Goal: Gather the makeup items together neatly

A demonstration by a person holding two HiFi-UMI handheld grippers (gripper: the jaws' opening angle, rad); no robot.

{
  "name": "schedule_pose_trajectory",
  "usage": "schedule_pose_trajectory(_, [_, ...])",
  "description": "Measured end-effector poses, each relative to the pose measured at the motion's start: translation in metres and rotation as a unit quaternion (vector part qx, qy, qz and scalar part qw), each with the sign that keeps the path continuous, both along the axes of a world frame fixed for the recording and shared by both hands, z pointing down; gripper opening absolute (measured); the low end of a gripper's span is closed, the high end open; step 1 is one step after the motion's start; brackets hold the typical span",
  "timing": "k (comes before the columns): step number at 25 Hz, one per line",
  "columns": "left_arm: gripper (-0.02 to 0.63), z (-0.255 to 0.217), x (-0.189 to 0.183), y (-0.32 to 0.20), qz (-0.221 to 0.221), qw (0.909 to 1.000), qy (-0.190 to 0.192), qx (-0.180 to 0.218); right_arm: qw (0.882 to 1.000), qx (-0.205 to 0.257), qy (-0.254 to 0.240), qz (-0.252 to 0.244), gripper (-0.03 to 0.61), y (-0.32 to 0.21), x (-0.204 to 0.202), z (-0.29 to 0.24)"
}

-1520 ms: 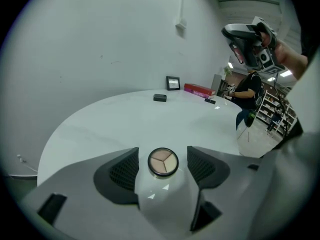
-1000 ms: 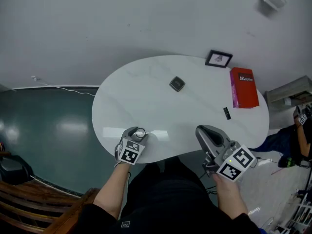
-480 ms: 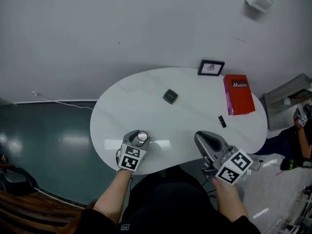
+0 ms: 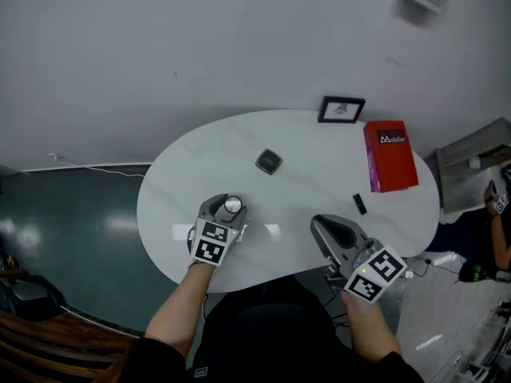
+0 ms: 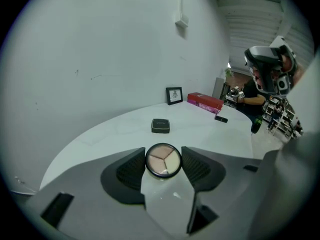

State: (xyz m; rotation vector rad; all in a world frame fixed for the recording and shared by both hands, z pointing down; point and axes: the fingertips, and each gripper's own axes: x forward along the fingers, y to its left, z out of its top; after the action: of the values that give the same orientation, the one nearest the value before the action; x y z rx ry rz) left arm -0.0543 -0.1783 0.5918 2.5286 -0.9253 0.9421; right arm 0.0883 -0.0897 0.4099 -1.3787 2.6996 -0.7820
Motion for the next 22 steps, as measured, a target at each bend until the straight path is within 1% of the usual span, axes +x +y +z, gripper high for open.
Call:
schedule_pose_trajectory(5, [0.233, 0.025, 0.012, -0.011, -0.009, 0.9998, -0.011, -0.013, 1.0, -0.023, -0.019, -0.002, 0.037, -0.009, 0.01, 0.02])
schedule_pose_trajectory(8, [0.233, 0.043, 0.013, -0.016, -0.015, 0.9994, -0.02, -0.025, 0.999, -0.034, -0.026, -0.004, 0.037, -0.014, 0.011, 0.031])
schedule_pose_trajectory(13, [0.233, 0.061, 0.013, -0.017, -0.028, 0.9987, -0.022, -0.038, 0.999, -0.037, 0.002, -0.013, 0.037, -0.016, 0.012, 0.04])
schedule_pose_trajectory(17, [0.233, 0.068, 0.014, -0.013, -0.037, 0.9984, -0.022, -0.036, 0.999, -0.041, 0.0, -0.016, 0.037, -0.014, 0.015, 0.043])
schedule_pose_trajectory(22, [0.235, 0.072, 0.011, -0.015, -0.059, 0.9977, -0.025, -0.024, 0.999, -0.041, 0.002, -0.021, 0.037, -0.011, 0.016, 0.04])
